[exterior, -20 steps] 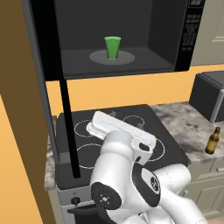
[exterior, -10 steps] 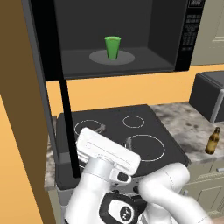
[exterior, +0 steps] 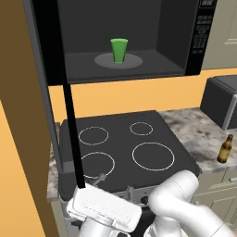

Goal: Place the microwavable item in the microwave. Then, close the microwave door and press the start button.

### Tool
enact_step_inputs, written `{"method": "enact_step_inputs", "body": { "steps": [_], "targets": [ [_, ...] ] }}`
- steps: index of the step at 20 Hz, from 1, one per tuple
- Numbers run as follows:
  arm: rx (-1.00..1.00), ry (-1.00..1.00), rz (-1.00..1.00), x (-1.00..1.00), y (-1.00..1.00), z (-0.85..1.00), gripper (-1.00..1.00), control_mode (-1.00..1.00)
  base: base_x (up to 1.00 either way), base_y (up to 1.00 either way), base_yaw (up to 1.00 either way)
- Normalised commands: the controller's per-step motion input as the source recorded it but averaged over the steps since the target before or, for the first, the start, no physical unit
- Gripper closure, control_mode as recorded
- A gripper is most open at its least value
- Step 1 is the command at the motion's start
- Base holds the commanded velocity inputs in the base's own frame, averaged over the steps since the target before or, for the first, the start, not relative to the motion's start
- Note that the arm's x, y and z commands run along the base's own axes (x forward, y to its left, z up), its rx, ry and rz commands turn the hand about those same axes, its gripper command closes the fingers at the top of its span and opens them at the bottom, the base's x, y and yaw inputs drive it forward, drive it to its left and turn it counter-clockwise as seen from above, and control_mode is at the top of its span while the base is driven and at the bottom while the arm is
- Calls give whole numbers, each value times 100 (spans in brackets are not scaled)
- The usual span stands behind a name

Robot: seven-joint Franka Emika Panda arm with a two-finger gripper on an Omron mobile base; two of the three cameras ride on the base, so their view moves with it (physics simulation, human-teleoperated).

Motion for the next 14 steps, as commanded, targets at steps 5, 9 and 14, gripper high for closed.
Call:
{"method": "enact_step_inputs", "body": {
  "steps": [5,9,14],
  "targets": [
    [0,-4,1,-14,96,0,-100,-100,0,0,0],
    [0,0,0,8,100,-5,-100,-100,0,0,0],
    [0,0,0,15,100,-13,-100,-100,0,0,0]
  ]
}}
